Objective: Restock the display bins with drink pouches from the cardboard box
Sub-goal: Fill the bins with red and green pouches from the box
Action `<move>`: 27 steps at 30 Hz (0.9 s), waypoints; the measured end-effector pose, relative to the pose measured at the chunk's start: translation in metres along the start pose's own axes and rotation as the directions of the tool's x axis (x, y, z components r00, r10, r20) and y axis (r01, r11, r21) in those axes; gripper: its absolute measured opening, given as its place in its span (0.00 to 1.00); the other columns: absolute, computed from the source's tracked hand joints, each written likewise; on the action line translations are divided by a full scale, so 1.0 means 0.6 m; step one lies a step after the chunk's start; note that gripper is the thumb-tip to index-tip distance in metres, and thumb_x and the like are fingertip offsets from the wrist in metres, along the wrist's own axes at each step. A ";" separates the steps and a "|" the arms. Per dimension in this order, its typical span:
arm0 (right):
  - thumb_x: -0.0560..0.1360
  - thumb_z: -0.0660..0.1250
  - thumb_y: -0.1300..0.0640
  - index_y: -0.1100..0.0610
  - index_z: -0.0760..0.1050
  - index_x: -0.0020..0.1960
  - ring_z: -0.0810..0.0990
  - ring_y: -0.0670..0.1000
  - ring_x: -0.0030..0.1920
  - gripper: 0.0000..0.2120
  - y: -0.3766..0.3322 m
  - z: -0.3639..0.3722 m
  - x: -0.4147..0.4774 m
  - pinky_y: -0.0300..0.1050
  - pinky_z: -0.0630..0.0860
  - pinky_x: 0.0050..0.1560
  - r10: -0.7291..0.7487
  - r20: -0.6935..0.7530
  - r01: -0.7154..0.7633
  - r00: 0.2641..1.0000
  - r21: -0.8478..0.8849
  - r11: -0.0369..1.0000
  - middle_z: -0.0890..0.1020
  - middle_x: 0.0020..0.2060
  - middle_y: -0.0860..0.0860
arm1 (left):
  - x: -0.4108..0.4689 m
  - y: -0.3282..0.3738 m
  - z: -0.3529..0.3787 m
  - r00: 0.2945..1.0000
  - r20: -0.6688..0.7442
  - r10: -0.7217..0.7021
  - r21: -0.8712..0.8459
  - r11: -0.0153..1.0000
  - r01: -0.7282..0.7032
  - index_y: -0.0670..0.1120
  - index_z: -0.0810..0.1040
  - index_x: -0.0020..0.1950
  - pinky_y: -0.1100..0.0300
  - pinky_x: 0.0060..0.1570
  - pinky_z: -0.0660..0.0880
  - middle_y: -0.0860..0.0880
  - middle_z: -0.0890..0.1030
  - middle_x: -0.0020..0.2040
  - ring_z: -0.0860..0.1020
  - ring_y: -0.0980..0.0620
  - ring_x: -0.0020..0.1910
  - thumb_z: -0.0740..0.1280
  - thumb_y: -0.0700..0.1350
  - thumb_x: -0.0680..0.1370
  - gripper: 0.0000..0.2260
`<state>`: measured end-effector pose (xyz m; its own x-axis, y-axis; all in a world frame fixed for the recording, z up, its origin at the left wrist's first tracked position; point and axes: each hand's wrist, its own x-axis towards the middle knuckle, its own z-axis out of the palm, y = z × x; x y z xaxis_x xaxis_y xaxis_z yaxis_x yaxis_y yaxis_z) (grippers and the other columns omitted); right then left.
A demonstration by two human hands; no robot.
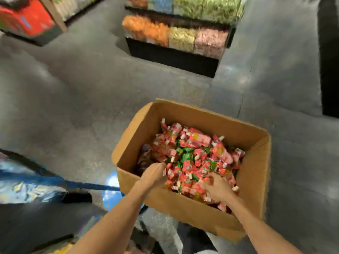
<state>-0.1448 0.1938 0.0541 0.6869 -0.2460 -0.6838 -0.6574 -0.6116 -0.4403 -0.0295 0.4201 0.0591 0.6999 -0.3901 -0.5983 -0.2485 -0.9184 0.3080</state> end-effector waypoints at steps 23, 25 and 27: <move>0.73 0.76 0.53 0.59 0.79 0.48 0.79 0.56 0.49 0.11 0.099 0.074 0.289 0.54 0.77 0.52 0.572 0.020 -0.480 0.820 0.568 0.669 0.80 0.43 0.53 | 0.366 0.105 0.202 0.855 0.180 -0.487 -0.565 0.660 0.495 0.41 0.75 0.52 0.52 0.45 0.78 0.45 0.81 0.46 0.81 0.43 0.47 0.77 0.56 0.70 0.23; 0.73 0.75 0.51 0.56 0.79 0.51 0.77 0.53 0.51 0.11 0.103 0.071 0.289 0.44 0.74 0.46 0.544 0.024 -0.466 0.839 0.547 0.695 0.80 0.47 0.50 | 0.361 0.092 0.191 0.883 0.185 -0.432 -0.642 0.627 0.441 0.42 0.78 0.43 0.54 0.36 0.78 0.47 0.81 0.37 0.82 0.46 0.38 0.77 0.51 0.72 0.14; 0.73 0.75 0.50 0.58 0.79 0.48 0.78 0.54 0.48 0.12 0.098 0.063 0.287 0.43 0.73 0.44 0.508 0.000 -0.439 0.861 0.502 0.745 0.82 0.45 0.52 | 0.343 0.076 0.172 0.928 0.224 -0.299 -0.734 0.574 0.362 0.42 0.80 0.40 0.54 0.30 0.79 0.47 0.82 0.34 0.80 0.50 0.31 0.76 0.45 0.72 0.08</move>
<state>-0.0769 0.1439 -0.1116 0.2578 -0.5222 -0.8129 -0.9471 0.0298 -0.3195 0.0343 0.2908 -0.1263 0.5738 -0.1021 -0.8126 0.6024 -0.6195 0.5032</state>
